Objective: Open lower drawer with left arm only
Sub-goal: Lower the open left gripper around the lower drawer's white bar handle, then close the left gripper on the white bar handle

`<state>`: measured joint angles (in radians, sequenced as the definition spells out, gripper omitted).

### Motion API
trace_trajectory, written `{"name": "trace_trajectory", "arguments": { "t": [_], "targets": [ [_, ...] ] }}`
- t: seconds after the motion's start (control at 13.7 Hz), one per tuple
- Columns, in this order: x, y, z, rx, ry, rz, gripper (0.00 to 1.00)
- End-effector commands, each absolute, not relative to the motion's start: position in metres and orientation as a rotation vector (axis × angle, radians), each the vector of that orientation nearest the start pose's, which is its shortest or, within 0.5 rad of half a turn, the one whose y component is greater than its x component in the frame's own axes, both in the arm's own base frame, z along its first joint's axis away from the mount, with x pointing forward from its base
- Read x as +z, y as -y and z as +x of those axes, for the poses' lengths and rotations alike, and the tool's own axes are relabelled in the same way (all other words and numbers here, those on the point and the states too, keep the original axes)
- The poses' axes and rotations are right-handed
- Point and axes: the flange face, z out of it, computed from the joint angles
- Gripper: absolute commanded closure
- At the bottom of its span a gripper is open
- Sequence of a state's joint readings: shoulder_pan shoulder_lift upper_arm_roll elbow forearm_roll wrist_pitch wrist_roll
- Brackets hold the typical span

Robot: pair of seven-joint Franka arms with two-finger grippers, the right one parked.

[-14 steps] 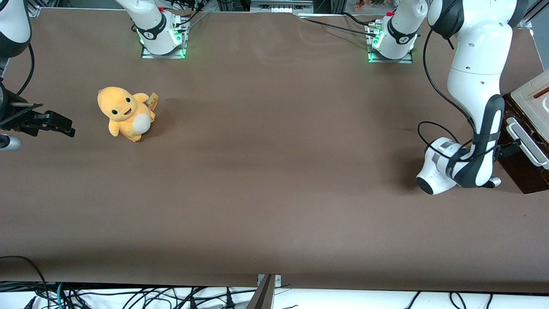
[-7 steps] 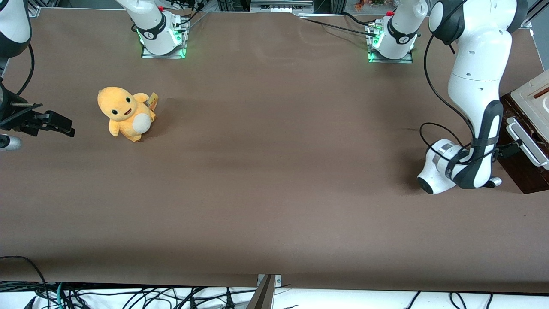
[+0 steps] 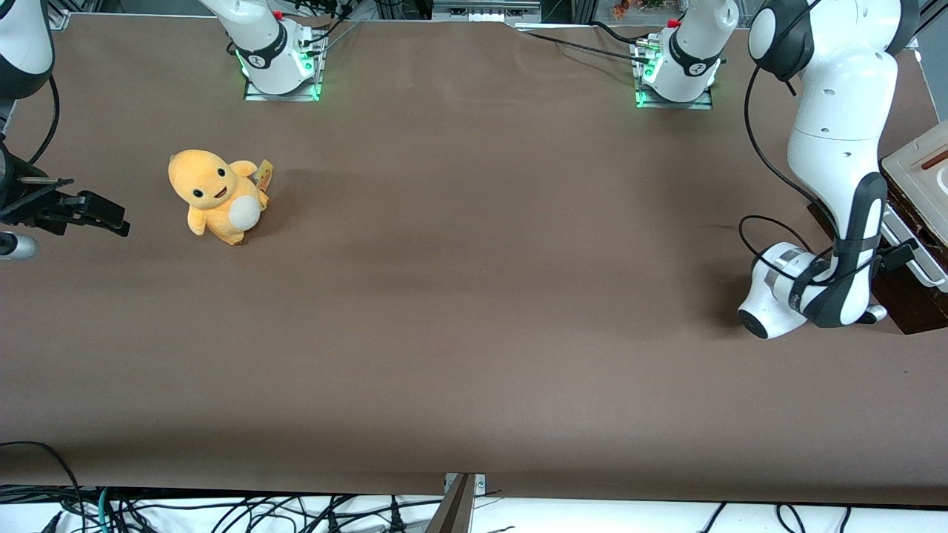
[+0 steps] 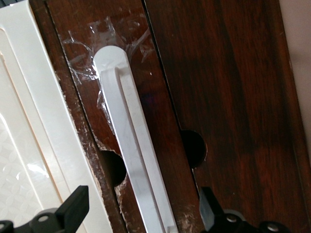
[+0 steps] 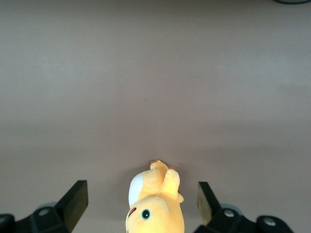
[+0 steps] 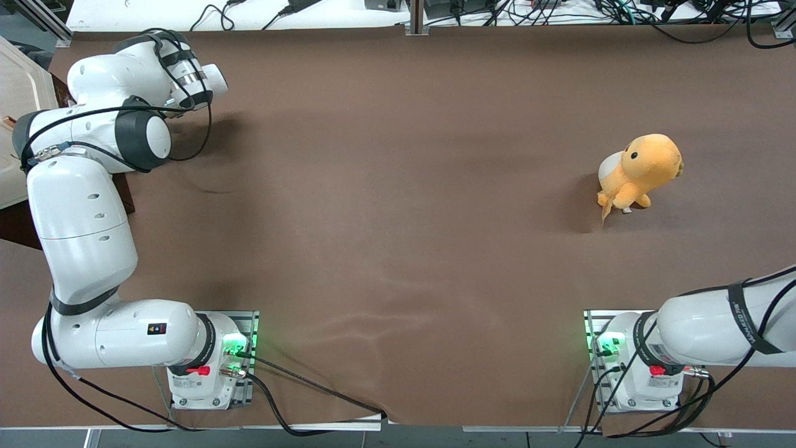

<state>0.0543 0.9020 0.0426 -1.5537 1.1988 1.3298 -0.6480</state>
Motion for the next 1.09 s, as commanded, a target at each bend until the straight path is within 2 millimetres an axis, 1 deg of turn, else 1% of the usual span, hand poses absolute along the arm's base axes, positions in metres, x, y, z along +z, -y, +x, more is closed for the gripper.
{"name": "trace_trajectory", "arguments": {
  "t": [0.0, 0.15, 0.22, 0.36, 0.44, 0.58, 0.73, 1.02],
  "targets": [
    [0.1444, -0.1780, 0.6049, 0.589, 0.196, -1.603, 0.08],
    [0.1448, -0.1777, 0.6070, 0.582, 0.198, -1.610, 0.20],
    [0.1449, -0.1778, 0.6071, 0.579, 0.199, -1.609, 0.28],
    [0.1438, -0.1787, 0.6067, 0.579, 0.200, -1.609, 0.32],
    [0.1449, -0.1834, 0.6058, 0.583, 0.207, -1.609, 0.35],
    [0.1474, -0.1855, 0.6083, 0.579, 0.215, -1.611, 0.39],
    [0.1489, -0.1875, 0.6086, 0.577, 0.219, -1.611, 0.41],
    [0.1487, -0.1864, 0.6089, 0.566, 0.229, -1.610, 0.69]
  ]
}}
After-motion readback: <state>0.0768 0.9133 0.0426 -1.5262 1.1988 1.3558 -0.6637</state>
